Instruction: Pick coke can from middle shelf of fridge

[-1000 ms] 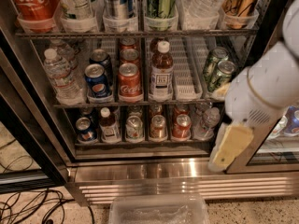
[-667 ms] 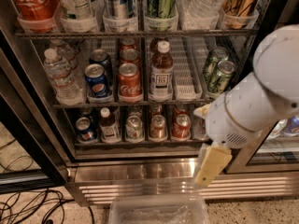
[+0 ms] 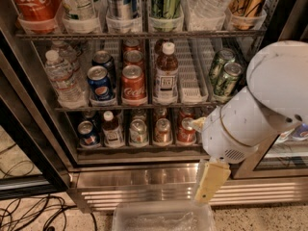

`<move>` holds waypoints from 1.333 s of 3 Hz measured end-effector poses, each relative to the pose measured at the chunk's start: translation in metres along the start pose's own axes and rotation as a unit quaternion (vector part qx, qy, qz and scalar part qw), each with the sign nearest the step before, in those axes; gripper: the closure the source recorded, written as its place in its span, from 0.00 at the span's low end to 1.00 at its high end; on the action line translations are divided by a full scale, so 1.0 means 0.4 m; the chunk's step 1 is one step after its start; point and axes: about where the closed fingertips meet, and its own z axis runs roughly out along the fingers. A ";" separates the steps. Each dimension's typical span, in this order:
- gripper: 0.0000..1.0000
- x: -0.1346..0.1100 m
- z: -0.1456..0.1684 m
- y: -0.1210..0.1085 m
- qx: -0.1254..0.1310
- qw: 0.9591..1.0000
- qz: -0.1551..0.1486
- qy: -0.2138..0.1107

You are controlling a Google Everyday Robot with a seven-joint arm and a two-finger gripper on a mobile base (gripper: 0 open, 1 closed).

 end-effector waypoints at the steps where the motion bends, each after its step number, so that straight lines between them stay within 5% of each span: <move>1: 0.00 -0.011 0.043 0.021 0.006 1.000 0.002 -0.021; 2: 0.00 -0.074 0.123 0.049 0.023 0.997 0.000 -0.072; 3: 0.00 -0.171 0.164 0.021 0.065 0.988 -0.012 -0.137; 4: 0.00 -0.241 0.172 -0.052 0.121 0.975 0.005 -0.188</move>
Offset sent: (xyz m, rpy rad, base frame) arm 0.0226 0.1011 -0.0468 0.3189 -0.2600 -0.0671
